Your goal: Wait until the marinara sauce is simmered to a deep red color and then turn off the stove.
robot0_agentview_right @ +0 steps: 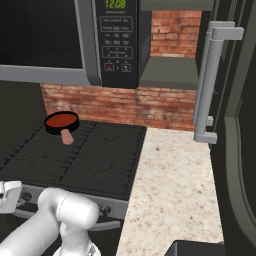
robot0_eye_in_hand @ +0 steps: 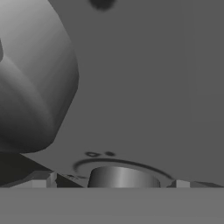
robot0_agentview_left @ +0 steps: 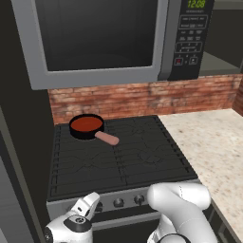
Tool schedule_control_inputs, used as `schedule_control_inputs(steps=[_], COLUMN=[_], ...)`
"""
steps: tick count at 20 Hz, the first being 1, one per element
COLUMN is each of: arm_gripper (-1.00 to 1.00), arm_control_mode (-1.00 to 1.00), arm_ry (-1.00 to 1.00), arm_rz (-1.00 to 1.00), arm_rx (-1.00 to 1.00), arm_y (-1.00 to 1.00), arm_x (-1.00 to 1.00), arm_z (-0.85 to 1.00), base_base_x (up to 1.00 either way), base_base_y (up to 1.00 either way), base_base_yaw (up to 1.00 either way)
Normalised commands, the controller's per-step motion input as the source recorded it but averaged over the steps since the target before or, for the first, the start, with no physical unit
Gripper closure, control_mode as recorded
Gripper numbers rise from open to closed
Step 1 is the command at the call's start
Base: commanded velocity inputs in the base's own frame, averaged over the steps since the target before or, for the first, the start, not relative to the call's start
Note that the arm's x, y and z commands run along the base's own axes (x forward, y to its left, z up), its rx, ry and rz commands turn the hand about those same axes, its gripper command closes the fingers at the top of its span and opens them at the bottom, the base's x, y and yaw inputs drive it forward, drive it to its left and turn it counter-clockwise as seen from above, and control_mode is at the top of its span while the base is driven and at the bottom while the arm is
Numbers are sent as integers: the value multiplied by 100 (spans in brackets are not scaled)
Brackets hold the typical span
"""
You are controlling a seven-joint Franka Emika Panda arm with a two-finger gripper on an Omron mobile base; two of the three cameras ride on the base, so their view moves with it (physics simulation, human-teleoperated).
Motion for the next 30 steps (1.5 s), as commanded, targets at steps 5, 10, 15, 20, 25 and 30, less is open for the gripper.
schedule_control_inputs(steps=[5,10,15,20,25,30], arm_gripper=[-100,-100,-100,-100,-100,-100], arm_control_mode=[-100,-100,-100,-100,-100,-100], arm_ry=[0,0,0,0,0,0], arm_rz=[0,0,0,0,0,0], arm_rx=[0,0,0,0,0,0], arm_y=[0,0,0,0,0,0], arm_x=[0,0,0,0,0,0], arm_z=[0,0,0,0,0,0], base_base_x=[0,0,0,0,0,0], base_base_y=[0,0,0,0,0,0], base_base_yaw=[0,0,0,0,0,0])
